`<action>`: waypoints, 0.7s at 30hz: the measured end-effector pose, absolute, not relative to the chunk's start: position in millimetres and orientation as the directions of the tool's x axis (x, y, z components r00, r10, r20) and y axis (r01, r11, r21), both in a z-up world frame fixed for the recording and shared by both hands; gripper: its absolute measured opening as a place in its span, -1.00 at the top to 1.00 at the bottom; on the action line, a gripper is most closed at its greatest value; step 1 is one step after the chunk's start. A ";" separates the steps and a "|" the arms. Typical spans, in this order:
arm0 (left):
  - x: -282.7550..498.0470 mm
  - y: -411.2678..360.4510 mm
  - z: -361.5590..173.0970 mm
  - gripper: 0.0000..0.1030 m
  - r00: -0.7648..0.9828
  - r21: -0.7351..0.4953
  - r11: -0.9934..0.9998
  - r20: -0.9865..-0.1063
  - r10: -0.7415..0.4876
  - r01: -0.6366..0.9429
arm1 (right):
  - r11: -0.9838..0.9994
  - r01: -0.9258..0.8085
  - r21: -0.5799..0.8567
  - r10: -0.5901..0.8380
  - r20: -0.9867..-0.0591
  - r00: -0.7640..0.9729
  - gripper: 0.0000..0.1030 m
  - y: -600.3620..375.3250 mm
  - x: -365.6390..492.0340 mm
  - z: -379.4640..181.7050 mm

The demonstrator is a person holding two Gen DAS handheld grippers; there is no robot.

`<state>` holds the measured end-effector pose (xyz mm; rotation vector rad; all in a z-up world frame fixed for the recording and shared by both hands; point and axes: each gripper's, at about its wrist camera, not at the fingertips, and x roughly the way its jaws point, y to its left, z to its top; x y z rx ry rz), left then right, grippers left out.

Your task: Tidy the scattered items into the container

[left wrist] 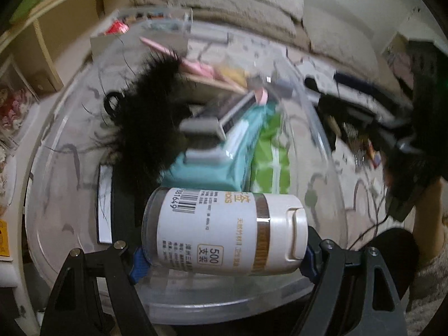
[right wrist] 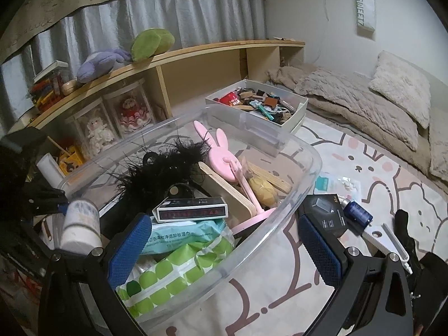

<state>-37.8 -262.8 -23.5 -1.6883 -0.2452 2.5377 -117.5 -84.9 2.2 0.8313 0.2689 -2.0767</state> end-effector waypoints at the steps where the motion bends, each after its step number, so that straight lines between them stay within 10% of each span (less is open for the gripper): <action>1: -37.4 -262.1 -25.3 -0.59 -0.370 -0.185 -0.982 -0.914 0.165 0.020 | -0.606 0.788 0.104 -0.644 -0.645 -0.411 -1.00 -84.3 -117.1 2.4; 21: -36.0 -269.1 -23.5 -1.00 -0.291 -0.087 -0.993 -0.955 0.060 0.082 | -0.591 0.799 0.112 -0.662 -0.634 -0.401 -1.00 -78.0 -111.0 7.1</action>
